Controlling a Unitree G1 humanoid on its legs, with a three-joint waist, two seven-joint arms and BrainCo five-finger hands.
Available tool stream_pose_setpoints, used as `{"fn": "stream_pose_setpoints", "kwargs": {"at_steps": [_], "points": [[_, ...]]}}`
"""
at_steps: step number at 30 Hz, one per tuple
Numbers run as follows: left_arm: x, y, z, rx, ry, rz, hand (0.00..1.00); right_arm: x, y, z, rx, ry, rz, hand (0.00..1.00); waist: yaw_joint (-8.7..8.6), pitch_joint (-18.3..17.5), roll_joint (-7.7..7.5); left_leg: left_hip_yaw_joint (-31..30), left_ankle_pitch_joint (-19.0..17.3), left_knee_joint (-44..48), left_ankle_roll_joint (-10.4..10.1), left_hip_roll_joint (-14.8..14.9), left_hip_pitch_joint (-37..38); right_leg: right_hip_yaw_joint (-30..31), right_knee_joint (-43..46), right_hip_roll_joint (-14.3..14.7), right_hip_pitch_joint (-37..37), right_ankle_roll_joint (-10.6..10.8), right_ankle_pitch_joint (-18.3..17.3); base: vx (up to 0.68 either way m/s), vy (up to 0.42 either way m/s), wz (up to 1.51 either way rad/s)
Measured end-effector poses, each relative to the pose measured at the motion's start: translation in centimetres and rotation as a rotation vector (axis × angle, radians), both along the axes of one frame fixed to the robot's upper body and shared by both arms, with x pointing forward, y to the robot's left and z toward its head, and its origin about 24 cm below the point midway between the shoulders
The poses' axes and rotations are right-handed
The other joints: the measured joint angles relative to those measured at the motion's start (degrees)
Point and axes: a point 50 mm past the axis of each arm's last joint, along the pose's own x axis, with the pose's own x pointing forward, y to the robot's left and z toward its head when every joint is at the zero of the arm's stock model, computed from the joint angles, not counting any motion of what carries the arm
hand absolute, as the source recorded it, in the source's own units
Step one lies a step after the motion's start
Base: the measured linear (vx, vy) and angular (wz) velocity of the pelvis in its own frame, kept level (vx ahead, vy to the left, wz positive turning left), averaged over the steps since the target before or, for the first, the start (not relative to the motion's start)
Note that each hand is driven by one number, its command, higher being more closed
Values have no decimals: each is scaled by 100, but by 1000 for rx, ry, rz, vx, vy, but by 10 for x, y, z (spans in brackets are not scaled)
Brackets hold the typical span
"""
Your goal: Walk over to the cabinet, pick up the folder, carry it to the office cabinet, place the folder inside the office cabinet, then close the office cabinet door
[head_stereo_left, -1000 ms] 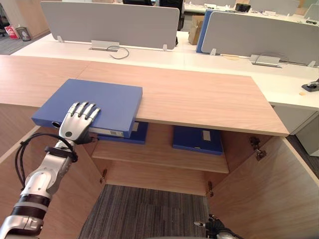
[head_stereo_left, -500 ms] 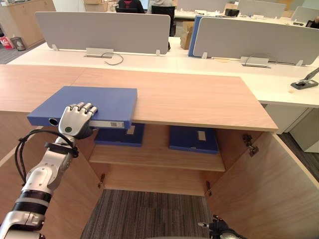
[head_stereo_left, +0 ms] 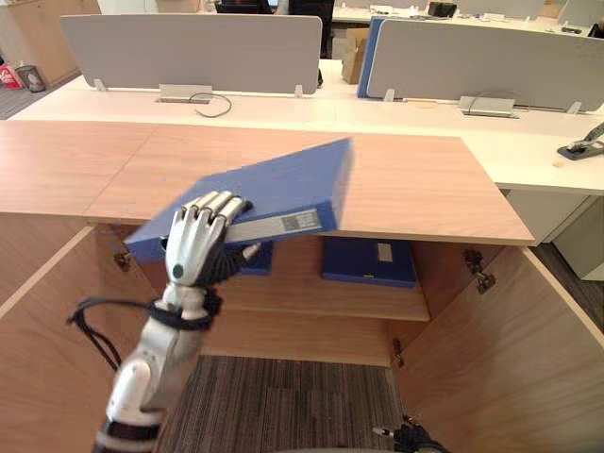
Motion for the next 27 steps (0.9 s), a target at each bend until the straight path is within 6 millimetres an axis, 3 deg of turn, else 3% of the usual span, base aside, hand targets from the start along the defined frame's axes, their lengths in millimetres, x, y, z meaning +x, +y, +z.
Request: {"fn": "stream_pose_setpoints", "kwargs": {"at_steps": [2,3,5,10,14,23,27], "points": [[-17,-3,7,-186,0,-78,100,3,6,1,27,-25,-29,0,26,-16,14,15,-80,121,-4,22,-90,24,6,10,-37,2,-1,-53,8,-5],[-32,4,12,-341,-10,-108,100,14,11,6,40,-100,-24,0,27,-30,33,27,-100,152,3,29,-129,36,32,12,-78,16,-9,-65,4,-8],[-43,13,14,-480,-7,-117,100,28,13,17,47,-204,-10,0,28,-42,53,46,-100,152,2,38,-130,52,35,20,-89,17,-9,-34,-4,-5],[-69,44,14,-809,5,-166,100,77,12,79,33,-619,62,0,28,-60,58,64,-103,154,-3,61,-125,70,35,43,-93,17,-9,-3,-2,-1],[-76,51,18,-922,-1,-264,100,100,13,122,35,-837,129,0,31,-71,41,69,-103,156,-2,60,-122,74,37,41,-92,17,-9,0,0,0],[-79,50,21,-1000,28,-425,100,124,24,195,141,-1179,282,0,63,-72,28,102,-107,166,-2,72,-104,101,39,53,-88,17,-8,-10,-1,-1],[-76,44,19,-998,74,-484,100,146,48,241,266,-1349,511,0,76,-65,19,174,-157,218,5,90,-88,173,66,68,-89,17,-8,-44,5,-9]]}}
